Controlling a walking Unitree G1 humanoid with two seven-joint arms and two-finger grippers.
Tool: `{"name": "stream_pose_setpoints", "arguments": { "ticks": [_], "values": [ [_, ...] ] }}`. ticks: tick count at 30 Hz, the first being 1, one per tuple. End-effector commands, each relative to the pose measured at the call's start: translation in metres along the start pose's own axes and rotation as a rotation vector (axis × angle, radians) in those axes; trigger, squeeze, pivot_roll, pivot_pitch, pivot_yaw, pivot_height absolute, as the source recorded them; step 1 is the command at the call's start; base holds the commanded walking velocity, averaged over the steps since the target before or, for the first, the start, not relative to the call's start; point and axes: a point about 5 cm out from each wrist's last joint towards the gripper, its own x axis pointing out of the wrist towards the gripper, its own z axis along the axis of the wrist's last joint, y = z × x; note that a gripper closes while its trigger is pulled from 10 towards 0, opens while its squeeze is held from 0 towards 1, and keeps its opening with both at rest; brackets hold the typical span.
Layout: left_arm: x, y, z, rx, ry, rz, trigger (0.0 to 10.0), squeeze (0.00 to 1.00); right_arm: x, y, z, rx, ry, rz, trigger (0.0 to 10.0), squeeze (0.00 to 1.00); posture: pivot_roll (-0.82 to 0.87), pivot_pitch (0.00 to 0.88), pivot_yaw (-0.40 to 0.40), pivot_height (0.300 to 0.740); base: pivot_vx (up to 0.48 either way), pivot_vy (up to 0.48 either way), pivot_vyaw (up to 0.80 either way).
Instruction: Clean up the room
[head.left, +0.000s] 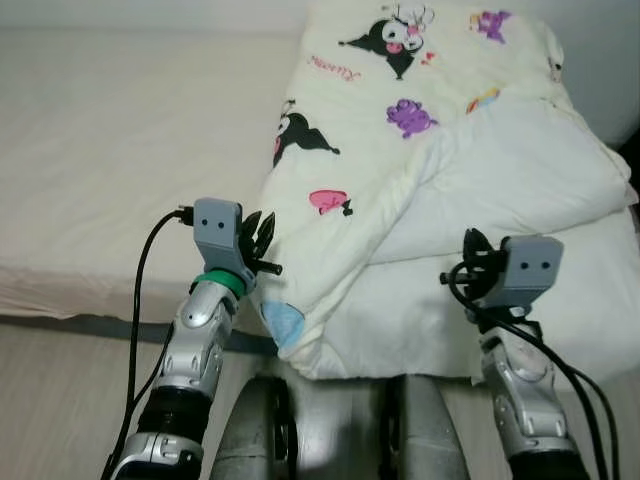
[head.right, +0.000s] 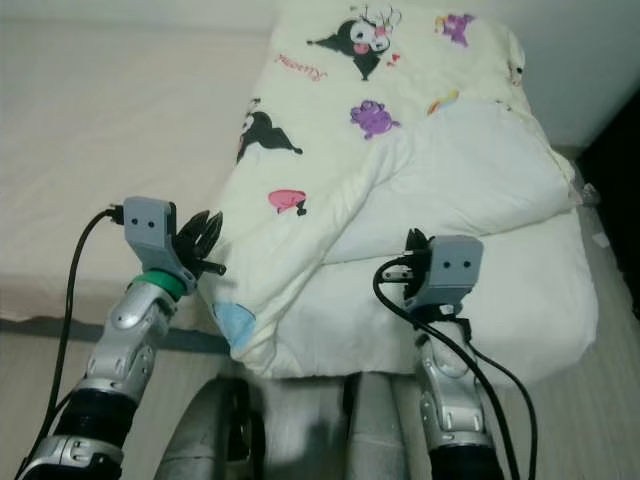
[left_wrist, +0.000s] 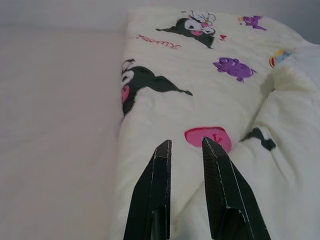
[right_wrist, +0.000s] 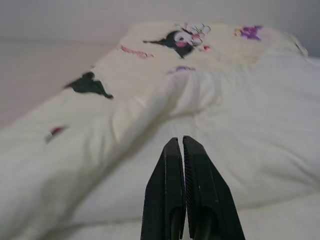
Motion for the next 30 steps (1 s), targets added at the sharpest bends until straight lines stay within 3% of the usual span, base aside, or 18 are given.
{"name": "stream_pose_setpoints", "arguments": {
  "ticks": [1,6,10,14,16,21,25,30],
  "values": [
    [-0.007,0.003,-0.012,-0.001,0.051,0.025,10.0,0.00,-0.003,0.002,-0.008,0.003,0.027,-0.006,10.0,0.00,-0.02,0.078,0.106,0.672,0.000,0.000,0.00],
    [-0.014,0.002,-0.029,-0.039,0.143,0.055,10.0,0.00,-0.008,0.003,-0.016,0.009,0.055,-0.020,10.0,0.00,-0.02,0.067,0.111,0.692,0.000,0.000,0.00],
    [-0.018,0.004,-0.040,0.054,0.179,0.053,10.0,0.00,-0.017,0.008,-0.030,0.006,0.107,-0.009,10.0,0.00,-0.02,0.062,0.110,0.707,0.000,0.000,0.00],
    [-0.023,0.007,-0.049,0.059,0.209,0.055,10.0,0.00,-0.025,0.011,-0.041,0.017,0.153,-0.024,10.0,0.00,-0.02,0.056,0.111,0.717,0.000,0.000,0.00],
    [-0.032,0.006,-0.061,0.078,0.269,0.008,10.0,0.00,-0.037,0.007,-0.056,0.052,0.227,-0.105,10.0,0.00,-0.02,0.051,0.114,0.732,0.000,0.000,0.00],
    [-0.037,0.003,-0.070,0.081,0.310,-0.015,10.0,0.00,-0.046,0.002,-0.068,0.068,0.275,-0.171,10.0,0.00,-0.03,0.049,0.128,0.740,0.000,0.000,0.00],
    [-0.038,0.003,-0.073,0.083,0.318,-0.021,10.0,0.00,-0.049,0.001,-0.070,0.076,0.284,-0.184,10.0,0.00,-0.03,0.049,0.128,0.740,0.000,0.000,0.00],
    [-0.051,0.000,-0.092,0.113,0.373,-0.053,10.0,0.00,-0.056,0.005,-0.081,0.069,0.328,-0.174,10.0,0.00,-0.02,0.055,0.123,0.740,0.000,0.000,0.00]
  ]
}}
